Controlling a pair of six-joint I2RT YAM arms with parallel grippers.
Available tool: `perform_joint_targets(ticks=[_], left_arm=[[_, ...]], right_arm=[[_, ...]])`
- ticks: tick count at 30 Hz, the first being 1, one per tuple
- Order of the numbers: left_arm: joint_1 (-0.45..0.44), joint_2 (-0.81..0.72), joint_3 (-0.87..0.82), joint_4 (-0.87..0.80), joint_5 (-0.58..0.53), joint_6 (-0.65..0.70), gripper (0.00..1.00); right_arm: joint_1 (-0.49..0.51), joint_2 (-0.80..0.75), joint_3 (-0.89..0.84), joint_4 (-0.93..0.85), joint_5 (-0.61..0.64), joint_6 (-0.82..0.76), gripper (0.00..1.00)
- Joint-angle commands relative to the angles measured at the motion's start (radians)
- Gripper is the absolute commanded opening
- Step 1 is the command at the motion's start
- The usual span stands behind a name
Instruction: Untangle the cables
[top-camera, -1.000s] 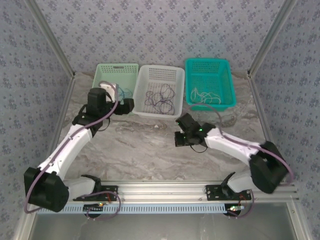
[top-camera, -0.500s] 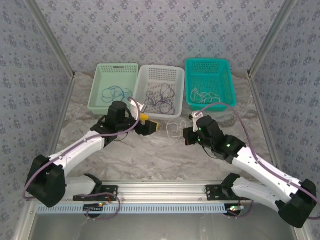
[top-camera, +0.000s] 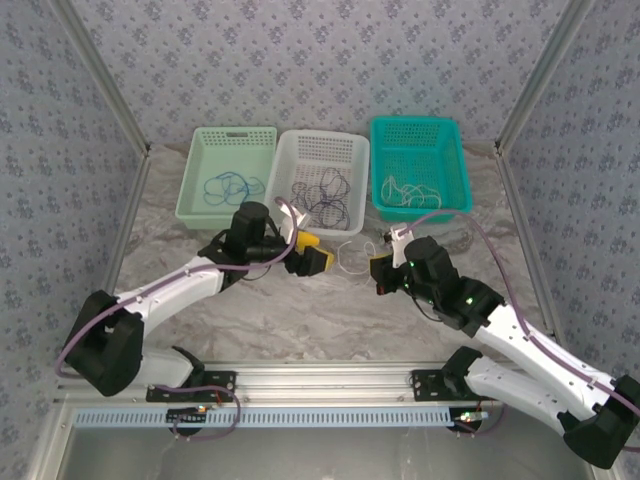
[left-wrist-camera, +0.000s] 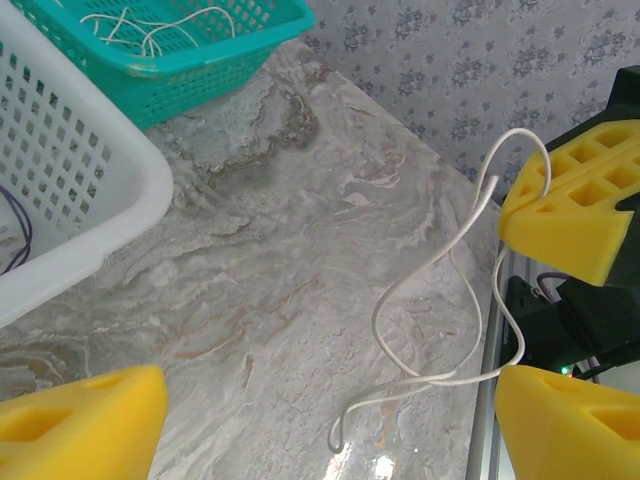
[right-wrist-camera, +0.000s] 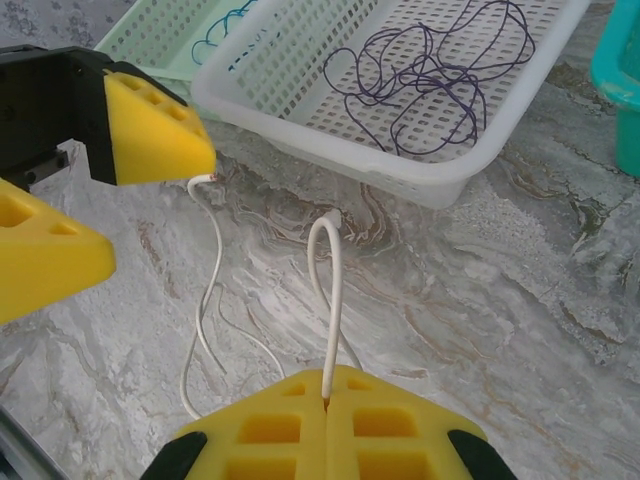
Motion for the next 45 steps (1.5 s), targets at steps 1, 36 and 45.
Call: perform_joint_targets(ticks=[1, 36, 45], left_arm=[[-0.013, 0.014, 0.059, 0.061, 0.039, 0.004, 0.85], [-0.101, 0.154, 0.262, 0.033, 0.008, -0.012, 0.00], [-0.110, 0.102, 0.291, -0.029, -0.138, -0.002, 0.00]], right_arm=[[-0.003, -0.014, -0.008, -0.003, -0.014, -0.019, 0.00], [-0.042, -0.072, -0.049, -0.057, 0.048, 0.056, 0.74], [-0.081, -0.153, -0.133, 0.000, 0.046, 0.191, 0.80]])
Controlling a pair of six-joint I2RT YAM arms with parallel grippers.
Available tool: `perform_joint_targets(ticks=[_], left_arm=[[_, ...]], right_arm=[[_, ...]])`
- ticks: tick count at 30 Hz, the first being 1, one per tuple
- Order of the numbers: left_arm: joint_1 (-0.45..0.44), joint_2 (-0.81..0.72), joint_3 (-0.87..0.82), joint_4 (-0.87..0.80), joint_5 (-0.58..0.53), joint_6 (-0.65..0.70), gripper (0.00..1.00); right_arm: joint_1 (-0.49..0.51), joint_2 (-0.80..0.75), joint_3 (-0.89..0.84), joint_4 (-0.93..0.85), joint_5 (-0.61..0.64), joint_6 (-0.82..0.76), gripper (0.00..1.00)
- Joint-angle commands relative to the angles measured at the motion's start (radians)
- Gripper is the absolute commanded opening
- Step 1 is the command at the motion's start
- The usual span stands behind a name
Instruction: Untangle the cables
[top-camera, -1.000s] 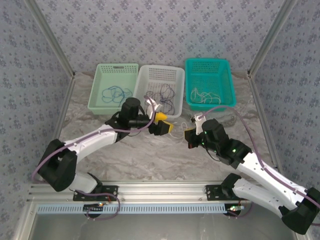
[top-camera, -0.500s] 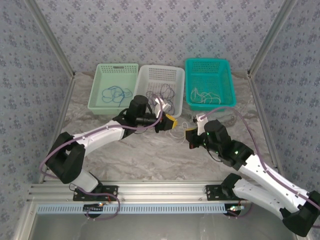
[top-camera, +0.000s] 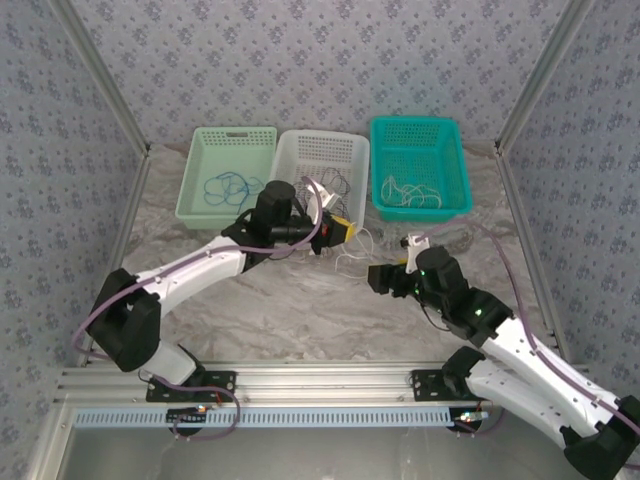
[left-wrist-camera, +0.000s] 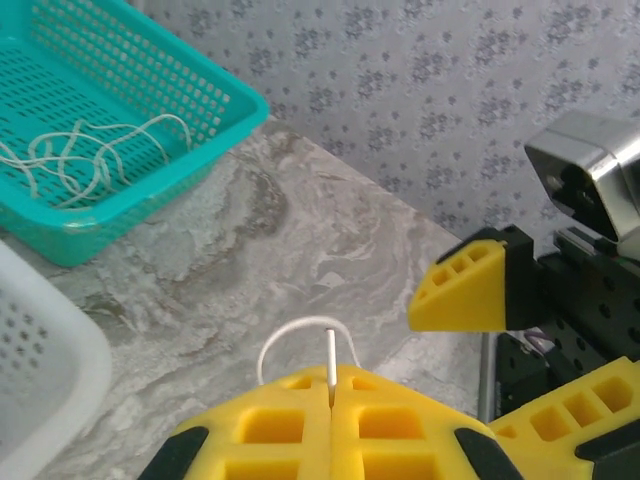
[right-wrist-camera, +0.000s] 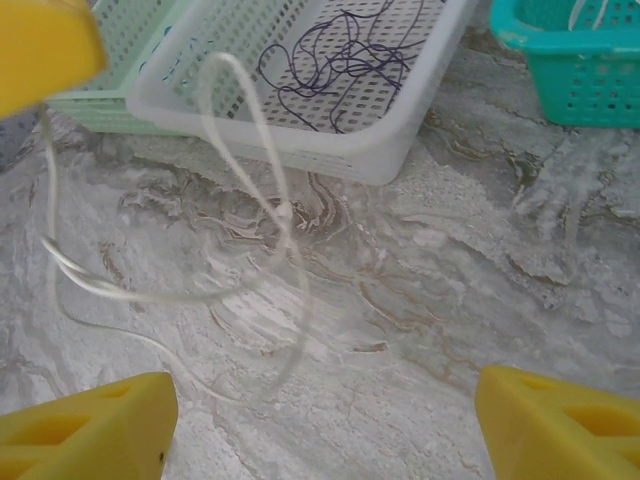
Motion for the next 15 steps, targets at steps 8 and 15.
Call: perform_joint_targets(ticks=[8, 15], left_arm=[[-0.049, -0.060, 0.012, 0.020, -0.187, 0.024, 0.00], [-0.084, -0.078, 0.002, 0.094, -0.335, 0.035, 0.00]], right_arm=[[-0.059, -0.018, -0.080, 0.112, -0.084, 0.259, 0.79], [-0.061, -0.020, -0.189, 0.317, -0.108, 0.393, 0.79]])
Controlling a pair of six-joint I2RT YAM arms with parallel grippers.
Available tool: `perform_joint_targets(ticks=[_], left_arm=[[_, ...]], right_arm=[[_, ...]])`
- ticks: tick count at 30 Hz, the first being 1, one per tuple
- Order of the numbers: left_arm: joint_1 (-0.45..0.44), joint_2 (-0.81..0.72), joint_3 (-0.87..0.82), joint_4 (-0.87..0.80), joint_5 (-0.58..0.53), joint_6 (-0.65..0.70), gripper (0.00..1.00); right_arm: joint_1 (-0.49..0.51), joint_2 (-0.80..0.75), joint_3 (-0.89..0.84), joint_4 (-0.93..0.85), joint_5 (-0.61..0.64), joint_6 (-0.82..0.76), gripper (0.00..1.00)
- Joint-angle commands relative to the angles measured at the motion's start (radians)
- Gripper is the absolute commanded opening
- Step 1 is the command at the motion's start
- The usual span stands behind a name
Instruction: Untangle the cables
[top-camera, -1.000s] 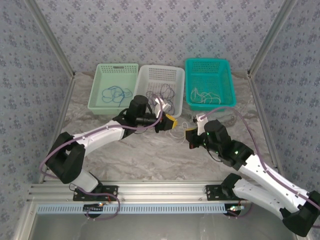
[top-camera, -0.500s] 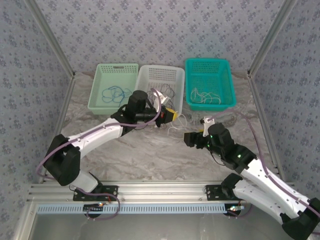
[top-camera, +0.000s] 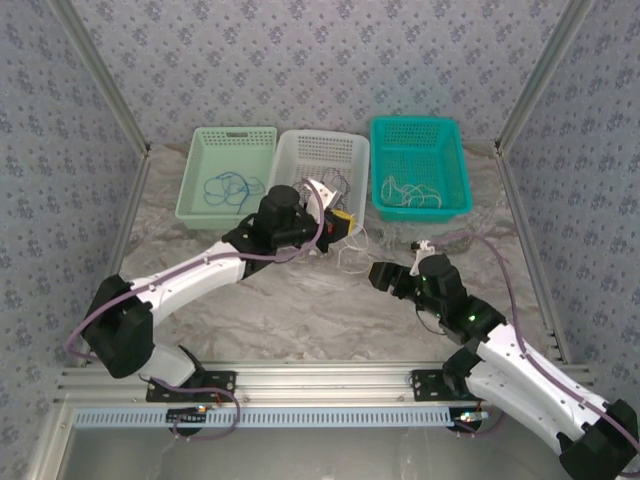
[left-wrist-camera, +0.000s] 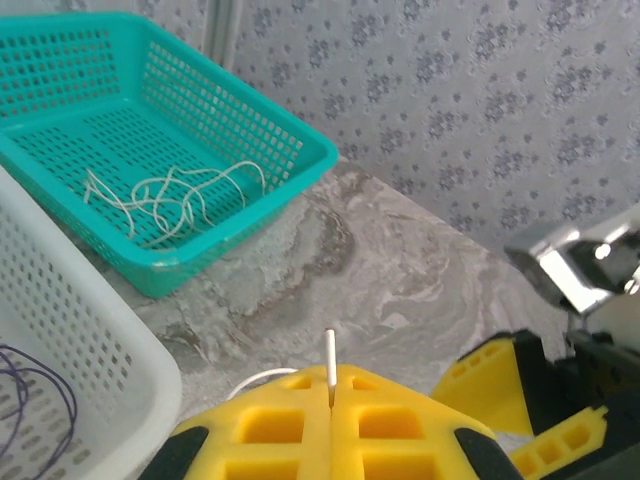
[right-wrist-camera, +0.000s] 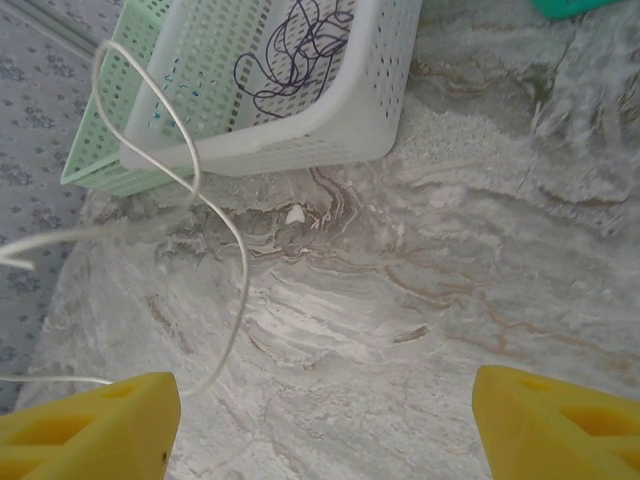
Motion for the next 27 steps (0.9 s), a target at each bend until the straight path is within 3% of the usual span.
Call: perform_joint_targets(ticks=[1, 10, 27], left_arm=[[-0.019, -0.043, 0.003, 0.078, -0.098, 0.026, 0.00], [-0.059, -0.016, 0.000, 0.173, -0.152, 0.037, 0.00], [-0.090, 0.014, 0.004, 0.226, -0.178, 0.018, 0.00]], right_arm=[[-0.005, -0.004, -0.033, 0.142, -0.025, 0.114, 0.79], [-0.006, 0.000, -0.106, 0.316, -0.015, 0.227, 0.78], [-0.020, 0.039, -0.109, 0.461, -0.024, 0.269, 0.74]])
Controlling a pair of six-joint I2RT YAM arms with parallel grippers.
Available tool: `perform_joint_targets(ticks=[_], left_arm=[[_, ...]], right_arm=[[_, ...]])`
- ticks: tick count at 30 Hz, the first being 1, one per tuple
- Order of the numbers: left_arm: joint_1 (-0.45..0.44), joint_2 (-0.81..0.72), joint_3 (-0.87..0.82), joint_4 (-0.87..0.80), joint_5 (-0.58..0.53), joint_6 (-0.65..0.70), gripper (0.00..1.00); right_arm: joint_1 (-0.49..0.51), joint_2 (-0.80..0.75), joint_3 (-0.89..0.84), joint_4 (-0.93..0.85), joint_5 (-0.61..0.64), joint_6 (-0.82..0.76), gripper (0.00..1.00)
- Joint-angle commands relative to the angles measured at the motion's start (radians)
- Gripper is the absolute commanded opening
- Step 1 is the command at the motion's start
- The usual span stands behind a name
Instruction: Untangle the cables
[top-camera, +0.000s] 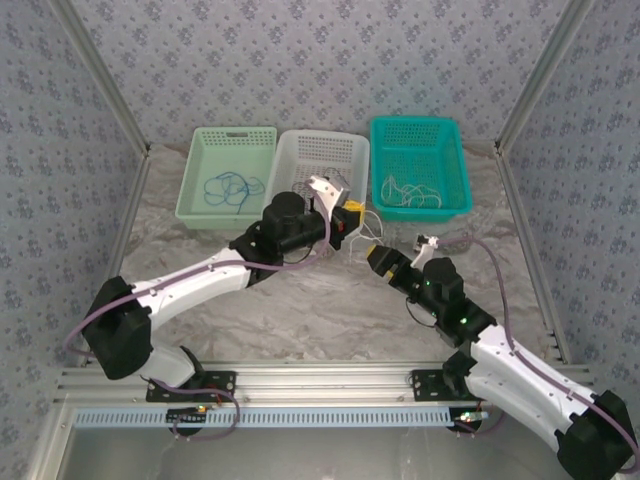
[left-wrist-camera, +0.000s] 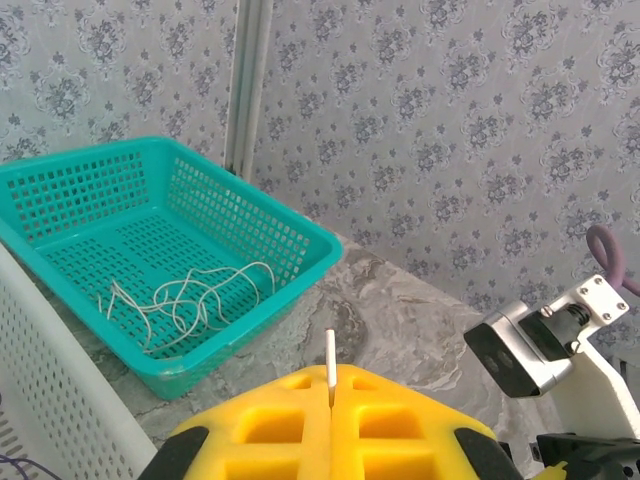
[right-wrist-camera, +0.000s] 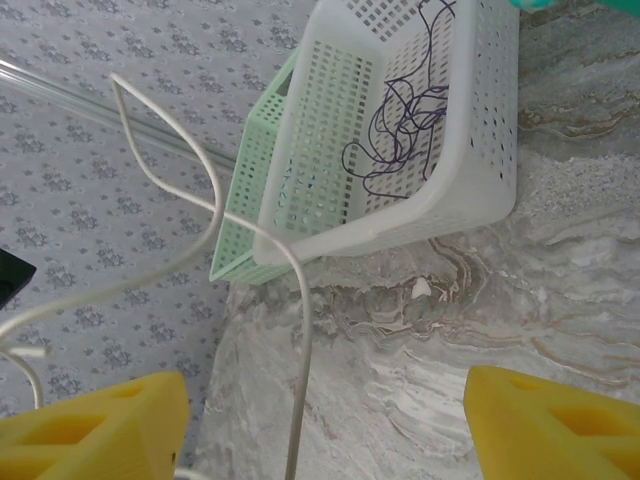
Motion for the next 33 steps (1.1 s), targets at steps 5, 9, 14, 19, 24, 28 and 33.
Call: perform_joint_targets(ticks=[5, 9, 14, 19, 24, 28, 33], left_arm=[[-0.017, 0.021, 0.001, 0.121, -0.016, -0.037, 0.00], [-0.033, 0.042, 0.022, 0.156, -0.021, -0.059, 0.00], [-0.030, 0.035, 0.038, 0.140, -0.054, -0.031, 0.00], [0.043, 0.010, 0.106, 0.020, -0.065, 0.025, 0.00], [0.126, 0.048, 0.236, -0.079, -0.037, 0.086, 0.00], [0.165, 0.134, 0.383, -0.155, 0.038, 0.096, 0.00], [0.185, 0.240, 0.533, -0.238, -0.005, 0.131, 0.00]], right_arm=[[-0.014, 0.041, -0.002, 0.087, -0.005, 0.021, 0.69], [-0.016, 0.096, 0.016, 0.130, -0.018, 0.012, 0.52], [-0.016, 0.113, 0.077, -0.080, -0.013, -0.052, 0.01], [-0.030, 0.111, 0.157, -0.473, -0.018, -0.211, 0.00], [-0.059, 0.166, 0.241, -0.785, 0.033, -0.346, 0.00], [-0.081, 0.240, 0.334, -0.873, 0.031, -0.482, 0.00], [-0.088, 0.337, 0.458, -0.949, 0.079, -0.609, 0.00]])
